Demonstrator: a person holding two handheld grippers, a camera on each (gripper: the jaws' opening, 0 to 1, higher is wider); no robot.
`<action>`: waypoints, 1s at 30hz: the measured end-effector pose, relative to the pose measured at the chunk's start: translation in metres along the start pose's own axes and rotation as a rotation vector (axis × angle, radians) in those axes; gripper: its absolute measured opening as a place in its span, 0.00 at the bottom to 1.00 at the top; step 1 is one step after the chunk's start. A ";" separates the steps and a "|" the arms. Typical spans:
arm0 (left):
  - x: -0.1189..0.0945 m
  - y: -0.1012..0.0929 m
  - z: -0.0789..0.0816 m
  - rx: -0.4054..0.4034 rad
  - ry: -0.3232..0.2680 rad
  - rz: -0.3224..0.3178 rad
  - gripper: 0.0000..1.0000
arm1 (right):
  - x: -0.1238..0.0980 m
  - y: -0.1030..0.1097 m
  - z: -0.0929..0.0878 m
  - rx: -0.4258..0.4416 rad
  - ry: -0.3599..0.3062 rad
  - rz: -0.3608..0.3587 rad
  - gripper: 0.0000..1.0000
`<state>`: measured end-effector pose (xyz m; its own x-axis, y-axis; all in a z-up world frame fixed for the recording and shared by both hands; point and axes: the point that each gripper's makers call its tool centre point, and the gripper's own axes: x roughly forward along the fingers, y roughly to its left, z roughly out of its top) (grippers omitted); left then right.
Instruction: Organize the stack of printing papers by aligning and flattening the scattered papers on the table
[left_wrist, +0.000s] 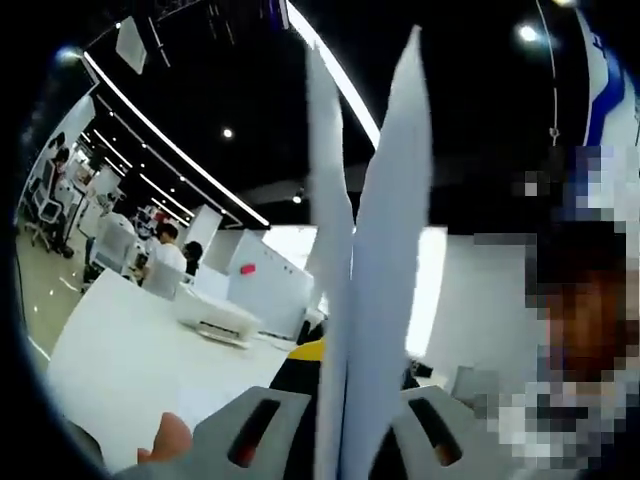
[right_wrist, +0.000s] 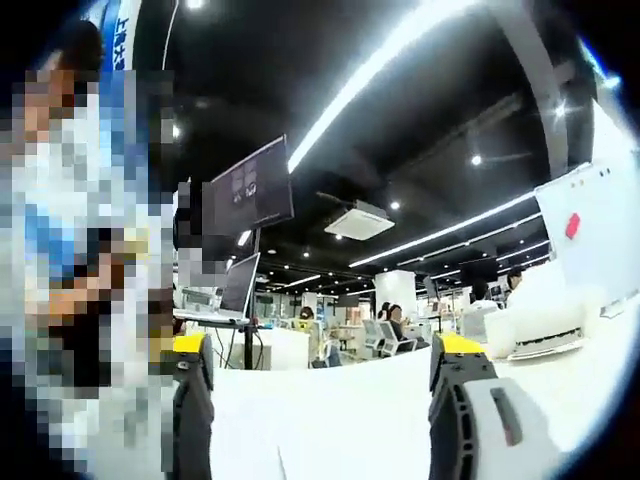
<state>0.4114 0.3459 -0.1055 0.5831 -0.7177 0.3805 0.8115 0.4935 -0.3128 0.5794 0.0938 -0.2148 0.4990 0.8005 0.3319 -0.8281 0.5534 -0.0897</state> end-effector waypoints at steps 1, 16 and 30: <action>0.000 0.000 0.000 0.002 0.002 -0.001 0.06 | 0.000 -0.003 0.000 0.013 0.010 -0.023 0.81; 0.003 -0.003 0.004 0.026 -0.008 -0.010 0.06 | -0.003 0.012 0.025 0.132 -0.133 0.061 0.90; -0.004 -0.006 0.009 0.034 -0.030 -0.007 0.06 | 0.004 0.014 -0.019 0.126 0.050 0.038 0.80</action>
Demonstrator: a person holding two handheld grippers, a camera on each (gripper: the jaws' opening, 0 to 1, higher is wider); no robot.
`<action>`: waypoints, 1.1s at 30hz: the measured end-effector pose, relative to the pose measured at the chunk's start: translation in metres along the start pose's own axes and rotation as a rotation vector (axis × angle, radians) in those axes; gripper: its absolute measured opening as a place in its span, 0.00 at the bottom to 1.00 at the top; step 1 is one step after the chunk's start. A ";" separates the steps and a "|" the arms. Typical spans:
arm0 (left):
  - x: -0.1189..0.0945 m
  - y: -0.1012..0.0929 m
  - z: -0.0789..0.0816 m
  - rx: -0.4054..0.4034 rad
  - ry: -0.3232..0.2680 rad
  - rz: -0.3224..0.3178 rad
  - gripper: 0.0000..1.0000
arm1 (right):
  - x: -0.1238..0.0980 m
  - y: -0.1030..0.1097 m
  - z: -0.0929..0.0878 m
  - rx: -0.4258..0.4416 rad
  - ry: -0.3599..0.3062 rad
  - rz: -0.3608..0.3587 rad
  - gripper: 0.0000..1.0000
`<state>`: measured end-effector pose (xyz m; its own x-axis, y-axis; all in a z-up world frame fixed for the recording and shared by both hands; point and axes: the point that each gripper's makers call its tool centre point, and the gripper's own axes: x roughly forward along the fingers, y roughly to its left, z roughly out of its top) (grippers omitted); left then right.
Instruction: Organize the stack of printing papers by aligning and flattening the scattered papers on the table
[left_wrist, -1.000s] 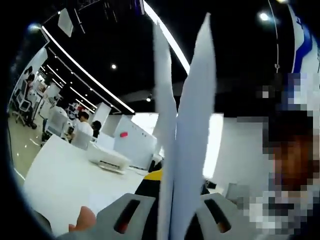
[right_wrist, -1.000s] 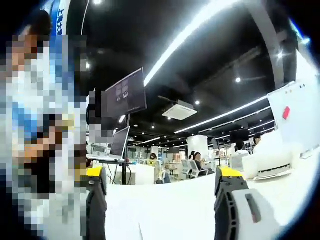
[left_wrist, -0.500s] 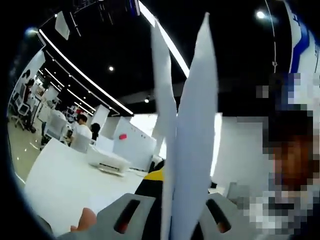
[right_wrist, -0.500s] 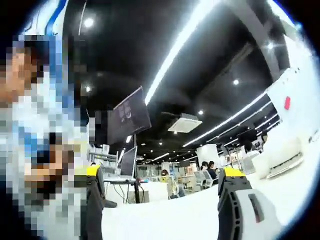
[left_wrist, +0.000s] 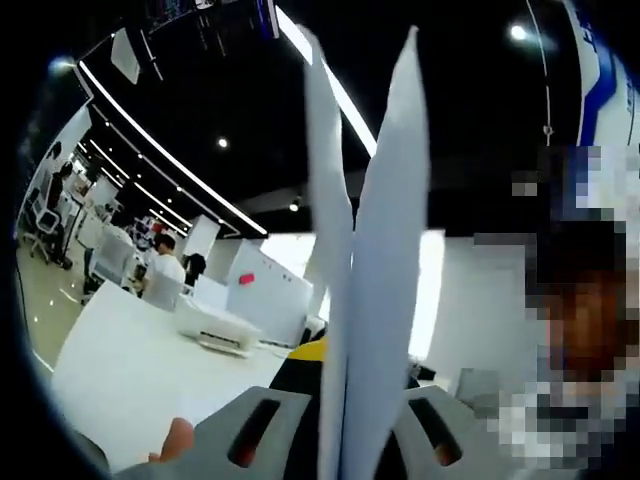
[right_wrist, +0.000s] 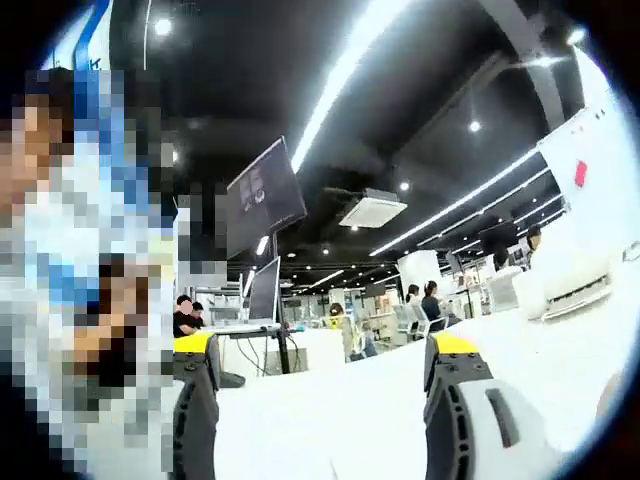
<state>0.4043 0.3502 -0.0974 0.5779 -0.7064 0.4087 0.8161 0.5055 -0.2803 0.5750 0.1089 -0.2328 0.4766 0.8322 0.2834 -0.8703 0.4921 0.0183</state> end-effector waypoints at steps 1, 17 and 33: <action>-0.001 0.000 -0.001 0.000 0.001 0.002 0.06 | -0.001 -0.001 -0.008 -0.053 0.041 -0.006 0.82; -0.005 0.007 0.001 0.008 0.008 0.016 0.06 | -0.013 -0.025 -0.097 -0.166 0.434 -0.053 0.90; -0.009 0.012 -0.001 0.012 0.018 0.023 0.06 | -0.020 -0.044 -0.130 -0.040 0.611 -0.086 0.49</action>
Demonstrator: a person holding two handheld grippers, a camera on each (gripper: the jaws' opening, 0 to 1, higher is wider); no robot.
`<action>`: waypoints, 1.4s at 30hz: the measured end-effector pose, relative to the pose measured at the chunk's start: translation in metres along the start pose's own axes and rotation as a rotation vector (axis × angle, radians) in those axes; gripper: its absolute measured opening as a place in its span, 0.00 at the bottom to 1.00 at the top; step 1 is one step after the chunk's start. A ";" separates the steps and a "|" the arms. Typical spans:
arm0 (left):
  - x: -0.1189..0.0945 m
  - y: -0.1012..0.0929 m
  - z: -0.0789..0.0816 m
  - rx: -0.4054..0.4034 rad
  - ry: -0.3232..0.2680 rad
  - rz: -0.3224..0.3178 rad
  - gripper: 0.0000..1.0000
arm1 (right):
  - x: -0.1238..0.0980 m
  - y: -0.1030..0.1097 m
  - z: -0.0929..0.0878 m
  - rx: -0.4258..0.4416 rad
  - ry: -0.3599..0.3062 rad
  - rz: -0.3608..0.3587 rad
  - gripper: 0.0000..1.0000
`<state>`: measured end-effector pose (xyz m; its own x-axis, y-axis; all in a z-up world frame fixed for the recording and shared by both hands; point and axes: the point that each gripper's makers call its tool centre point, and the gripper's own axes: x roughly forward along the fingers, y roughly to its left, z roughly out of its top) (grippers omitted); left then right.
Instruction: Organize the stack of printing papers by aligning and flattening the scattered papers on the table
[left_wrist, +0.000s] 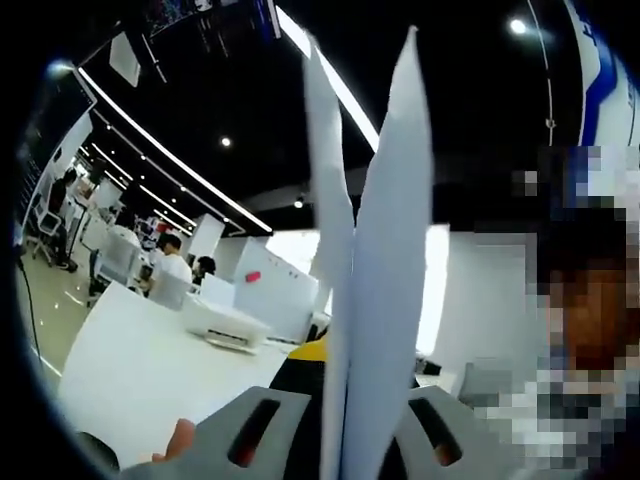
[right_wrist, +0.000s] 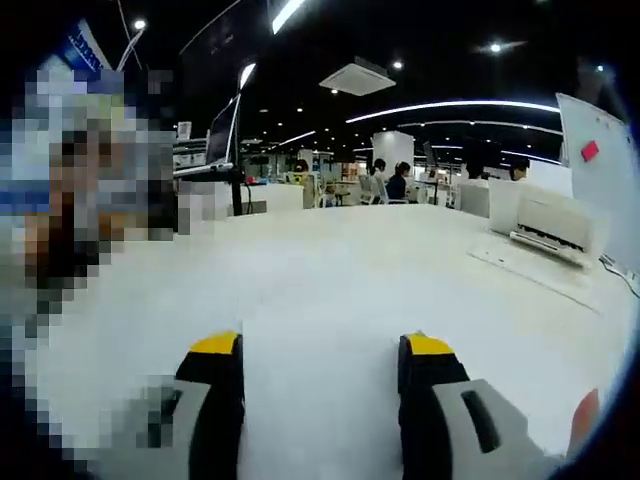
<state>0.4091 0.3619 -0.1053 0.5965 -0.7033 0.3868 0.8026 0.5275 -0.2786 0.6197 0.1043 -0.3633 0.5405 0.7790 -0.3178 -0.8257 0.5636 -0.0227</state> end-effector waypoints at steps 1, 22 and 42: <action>0.000 0.000 0.000 0.001 0.000 0.000 0.06 | 0.000 0.001 0.000 -0.012 0.001 -0.002 0.44; 0.001 -0.002 -0.001 0.000 0.005 -0.003 0.06 | -0.009 -0.011 0.005 -0.035 0.043 -0.113 0.00; 0.005 -0.003 -0.019 -0.028 0.047 0.000 0.06 | -0.059 -0.007 0.067 -0.110 -0.023 -0.233 0.00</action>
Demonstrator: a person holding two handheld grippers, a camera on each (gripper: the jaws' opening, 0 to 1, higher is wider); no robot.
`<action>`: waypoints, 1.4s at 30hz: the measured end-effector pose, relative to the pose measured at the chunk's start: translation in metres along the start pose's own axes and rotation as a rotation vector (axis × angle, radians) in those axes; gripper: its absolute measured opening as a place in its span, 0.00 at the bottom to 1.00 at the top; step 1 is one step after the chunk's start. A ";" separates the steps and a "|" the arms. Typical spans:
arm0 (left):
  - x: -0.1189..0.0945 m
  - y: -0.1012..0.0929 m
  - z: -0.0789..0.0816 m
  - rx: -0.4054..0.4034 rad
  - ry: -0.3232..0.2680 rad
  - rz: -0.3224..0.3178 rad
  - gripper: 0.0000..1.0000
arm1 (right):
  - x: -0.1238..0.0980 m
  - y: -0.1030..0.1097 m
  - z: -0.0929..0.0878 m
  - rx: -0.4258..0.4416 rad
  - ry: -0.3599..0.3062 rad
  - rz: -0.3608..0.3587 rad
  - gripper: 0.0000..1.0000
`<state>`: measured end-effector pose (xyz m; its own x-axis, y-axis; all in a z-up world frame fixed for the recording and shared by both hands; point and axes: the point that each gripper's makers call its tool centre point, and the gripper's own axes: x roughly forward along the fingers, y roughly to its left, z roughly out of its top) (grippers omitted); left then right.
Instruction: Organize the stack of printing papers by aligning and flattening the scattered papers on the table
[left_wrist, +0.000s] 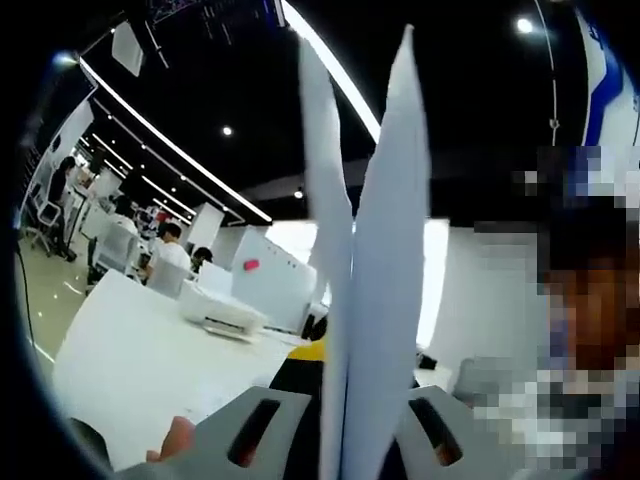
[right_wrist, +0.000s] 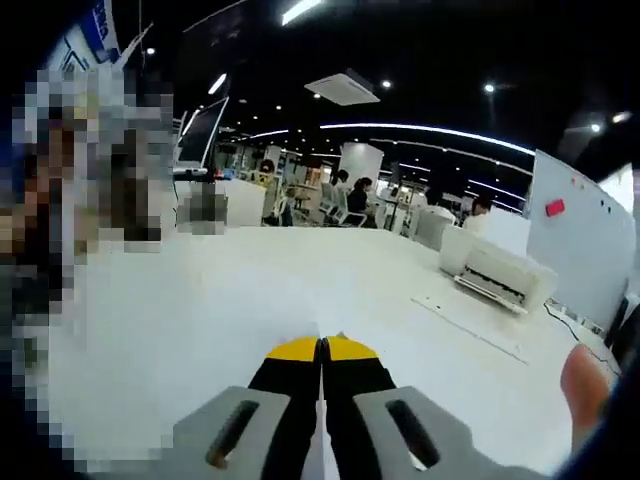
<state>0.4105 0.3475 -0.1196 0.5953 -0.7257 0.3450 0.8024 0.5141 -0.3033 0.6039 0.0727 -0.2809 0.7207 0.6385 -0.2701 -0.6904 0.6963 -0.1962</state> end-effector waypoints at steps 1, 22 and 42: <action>0.000 0.001 -0.001 0.001 0.005 0.003 0.06 | -0.005 -0.002 0.009 0.003 -0.015 -0.004 0.00; 0.017 0.010 -0.021 -0.040 0.025 -0.002 0.06 | -0.108 0.007 0.153 -0.050 -0.222 0.038 0.00; 0.036 0.023 -0.036 -0.091 0.008 0.003 0.06 | -0.231 0.085 0.284 0.034 -0.544 0.344 0.00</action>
<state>0.4484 0.3170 -0.1461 0.5973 -0.7278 0.3369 0.7930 0.4733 -0.3836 0.3967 0.0782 0.0326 0.3931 0.8960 0.2064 -0.8920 0.4261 -0.1507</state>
